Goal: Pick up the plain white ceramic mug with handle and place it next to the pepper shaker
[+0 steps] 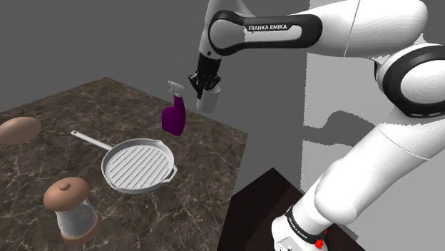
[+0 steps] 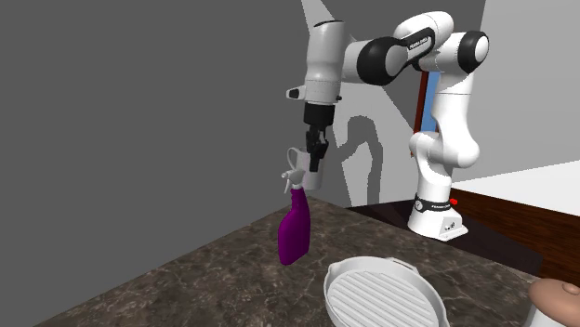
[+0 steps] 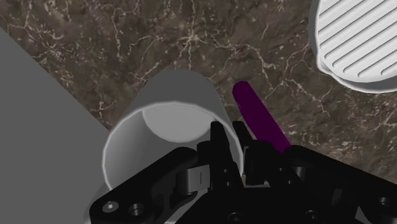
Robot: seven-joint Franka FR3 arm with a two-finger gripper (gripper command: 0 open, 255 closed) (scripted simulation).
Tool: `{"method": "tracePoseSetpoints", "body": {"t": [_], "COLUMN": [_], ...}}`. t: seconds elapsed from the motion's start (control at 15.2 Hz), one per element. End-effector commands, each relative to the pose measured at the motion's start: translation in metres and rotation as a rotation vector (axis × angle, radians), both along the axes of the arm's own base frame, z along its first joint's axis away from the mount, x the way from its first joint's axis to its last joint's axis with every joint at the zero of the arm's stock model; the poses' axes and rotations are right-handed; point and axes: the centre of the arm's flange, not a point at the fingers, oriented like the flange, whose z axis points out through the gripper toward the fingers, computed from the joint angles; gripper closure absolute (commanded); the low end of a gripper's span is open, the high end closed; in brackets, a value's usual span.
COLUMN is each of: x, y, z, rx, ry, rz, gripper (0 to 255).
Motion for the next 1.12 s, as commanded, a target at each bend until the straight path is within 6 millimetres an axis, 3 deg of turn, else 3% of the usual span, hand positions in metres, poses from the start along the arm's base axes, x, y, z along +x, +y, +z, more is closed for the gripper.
{"method": "tracePoseSetpoints", "body": {"t": [0.0, 1.06], "x": [-0.001, -0.001], "y": [0.0, 0.0], "z": [0.011, 0.095], "rx": [0.0, 0.0], "ry": [0.0, 0.0], "rz": [0.0, 0.0], "gripper": [255, 255]}}
